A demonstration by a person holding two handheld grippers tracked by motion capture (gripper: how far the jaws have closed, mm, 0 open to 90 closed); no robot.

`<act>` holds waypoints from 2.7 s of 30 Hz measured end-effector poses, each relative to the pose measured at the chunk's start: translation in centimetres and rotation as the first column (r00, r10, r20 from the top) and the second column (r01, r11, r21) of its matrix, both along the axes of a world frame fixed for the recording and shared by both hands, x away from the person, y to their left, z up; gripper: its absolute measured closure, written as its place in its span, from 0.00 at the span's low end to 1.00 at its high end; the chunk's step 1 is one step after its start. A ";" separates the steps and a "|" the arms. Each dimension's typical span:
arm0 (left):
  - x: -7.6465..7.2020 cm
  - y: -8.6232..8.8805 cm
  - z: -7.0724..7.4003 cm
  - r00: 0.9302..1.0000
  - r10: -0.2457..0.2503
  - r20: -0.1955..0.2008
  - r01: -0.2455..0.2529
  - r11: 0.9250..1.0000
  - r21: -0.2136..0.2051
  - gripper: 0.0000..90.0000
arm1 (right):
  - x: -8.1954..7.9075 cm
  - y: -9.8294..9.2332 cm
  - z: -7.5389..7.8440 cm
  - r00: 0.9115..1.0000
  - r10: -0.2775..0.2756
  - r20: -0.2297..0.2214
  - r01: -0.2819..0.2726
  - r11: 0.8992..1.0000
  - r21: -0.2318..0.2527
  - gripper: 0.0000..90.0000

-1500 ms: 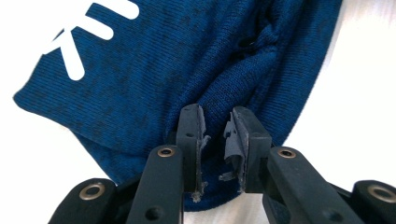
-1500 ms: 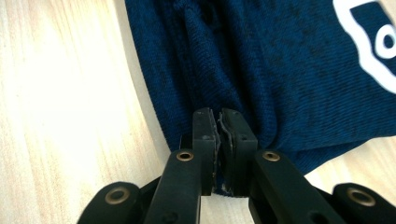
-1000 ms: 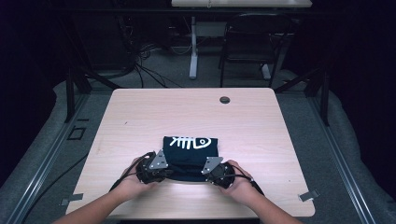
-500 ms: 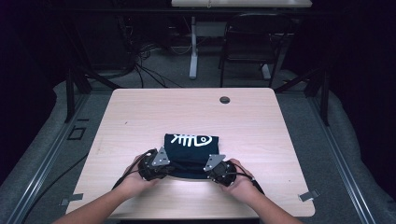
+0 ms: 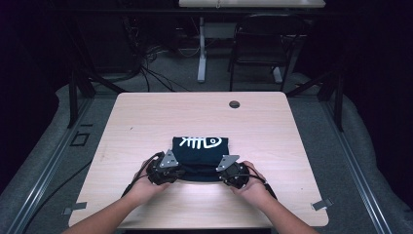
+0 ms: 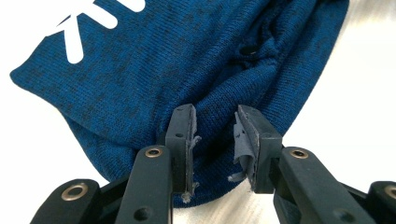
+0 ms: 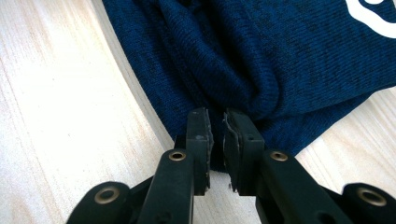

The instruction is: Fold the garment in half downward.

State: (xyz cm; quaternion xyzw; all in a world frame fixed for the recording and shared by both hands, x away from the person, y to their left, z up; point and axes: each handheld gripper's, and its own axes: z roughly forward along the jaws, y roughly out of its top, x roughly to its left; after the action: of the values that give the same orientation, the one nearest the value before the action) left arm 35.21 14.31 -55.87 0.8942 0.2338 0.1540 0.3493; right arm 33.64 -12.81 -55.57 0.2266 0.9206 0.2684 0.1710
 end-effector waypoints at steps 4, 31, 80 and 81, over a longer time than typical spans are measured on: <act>0.1 -0.1 0.0 1.000 0.012 0.004 -0.012 1.000 -0.003 0.73 | -0.1 0.0 0.1 1.000 -0.004 0.005 0.004 1.000 0.002 0.87; -1.5 2.4 1.3 0.993 0.074 -0.091 -0.087 0.986 -0.142 0.63 | -0.4 -1.2 0.9 1.000 -0.027 0.000 0.027 0.999 0.020 0.79; -4.4 6.6 -1.4 0.984 0.151 -0.096 -0.161 0.980 -0.114 0.56 | -5.4 -4.3 -0.7 0.983 -0.185 0.016 0.178 0.963 0.203 0.60; -4.4 6.5 -1.5 0.983 0.152 -0.099 -0.164 0.979 -0.118 0.56 | -5.4 -4.3 -0.7 0.983 -0.184 0.017 0.177 0.963 0.203 0.60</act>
State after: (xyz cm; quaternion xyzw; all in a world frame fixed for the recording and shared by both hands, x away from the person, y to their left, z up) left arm 30.82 20.80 -57.33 0.8551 0.3288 0.1261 0.3806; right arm 28.26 -17.14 -56.28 0.3207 0.8612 0.3469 0.1876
